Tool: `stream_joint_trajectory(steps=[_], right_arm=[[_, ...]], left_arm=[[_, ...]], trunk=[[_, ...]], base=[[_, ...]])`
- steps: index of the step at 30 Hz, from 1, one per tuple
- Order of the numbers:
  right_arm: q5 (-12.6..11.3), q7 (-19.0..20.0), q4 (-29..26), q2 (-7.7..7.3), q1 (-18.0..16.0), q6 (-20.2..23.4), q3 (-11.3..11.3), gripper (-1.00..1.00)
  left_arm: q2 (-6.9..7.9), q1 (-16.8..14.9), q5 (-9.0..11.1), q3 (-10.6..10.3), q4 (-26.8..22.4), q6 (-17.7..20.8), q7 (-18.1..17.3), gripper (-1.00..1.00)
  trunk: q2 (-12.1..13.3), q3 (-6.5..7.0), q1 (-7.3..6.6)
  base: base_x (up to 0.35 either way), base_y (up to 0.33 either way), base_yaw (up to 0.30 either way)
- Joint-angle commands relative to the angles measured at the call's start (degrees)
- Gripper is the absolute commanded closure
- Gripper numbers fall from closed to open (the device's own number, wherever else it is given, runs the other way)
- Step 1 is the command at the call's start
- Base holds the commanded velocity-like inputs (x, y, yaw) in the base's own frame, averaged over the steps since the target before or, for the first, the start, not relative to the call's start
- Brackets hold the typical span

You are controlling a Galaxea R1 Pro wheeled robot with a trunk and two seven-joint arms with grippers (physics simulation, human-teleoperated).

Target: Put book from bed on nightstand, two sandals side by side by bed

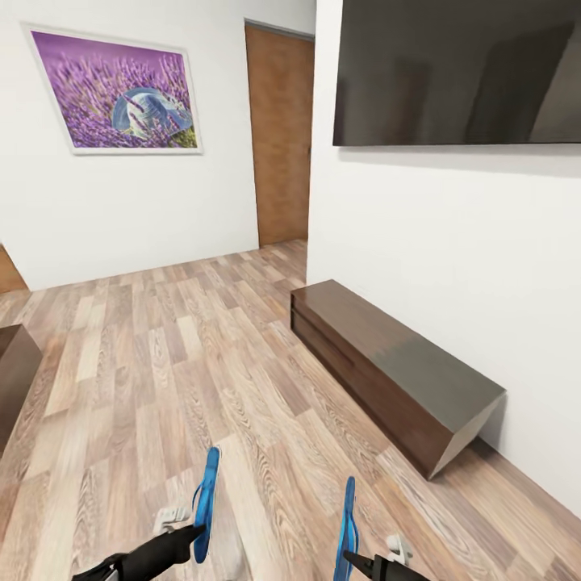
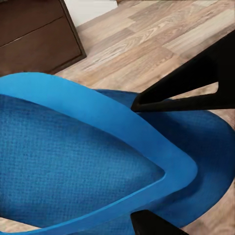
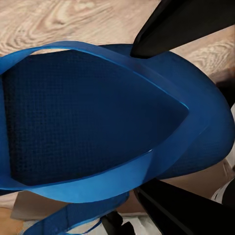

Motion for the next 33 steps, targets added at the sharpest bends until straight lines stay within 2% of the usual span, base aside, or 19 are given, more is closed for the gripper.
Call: stream_joint_trajectory(steps=[1,4,7,10,12,17,33], right_arm=[[0.0,0.2,0.0,0.01,0.0,0.6,-0.5,1.00],[0.0,0.2,0.0,0.01,0.0,0.6,-0.5,1.00],[0.0,0.2,0.0,0.01,0.0,0.6,-0.5,1.00],[0.0,0.1,0.0,0.00,0.0,0.6,-0.5,1.00],[0.0,0.1,0.0,0.00,0.0,0.6,-0.5,1.00],[0.0,0.1,0.0,-0.40,0.0,0.6,-0.5,1.00],[0.0,0.1,0.0,-0.70,0.0,0.6,-0.5,1.00]], left_arm=[[-0.16,-0.1,-0.1,0.0,0.7,-2.0,1.7,1.00],[-0.83,-0.1,-0.2,-0.1,2.0,-5.9,6.9,1.00],[-2.48,-0.1,-0.4,-0.2,2.8,-8.5,12.7,1.00],[-3.16,-0.1,-1.3,-1.6,3.2,-9.3,15.1,1.00],[-3.31,-0.1,-2.5,-2.5,3.3,-9.5,15.6,1.00],[-3.39,-0.1,-3.5,-3.1,3.4,-9.6,15.9,1.00],[-3.66,-0.1,-3.6,-3.2,3.5,-9.6,16.1,1.00]], trunk=[[0.0,-0.08,-0.01],[0.0,-0.16,-0.01],[0.0,-0.24,-0.01],[0.0,-0.32,-0.01],[0.0,-0.38,-0.01],[0.0,-0.52,-0.01],[0.0,-0.96,-0.01]], base=[[0.000,0.000,0.282],[0.000,0.000,0.282],[0.000,0.000,0.282],[0.000,0.000,0.282],[0.000,0.000,0.282],[0.000,0.000,0.282],[0.000,0.000,0.282]])
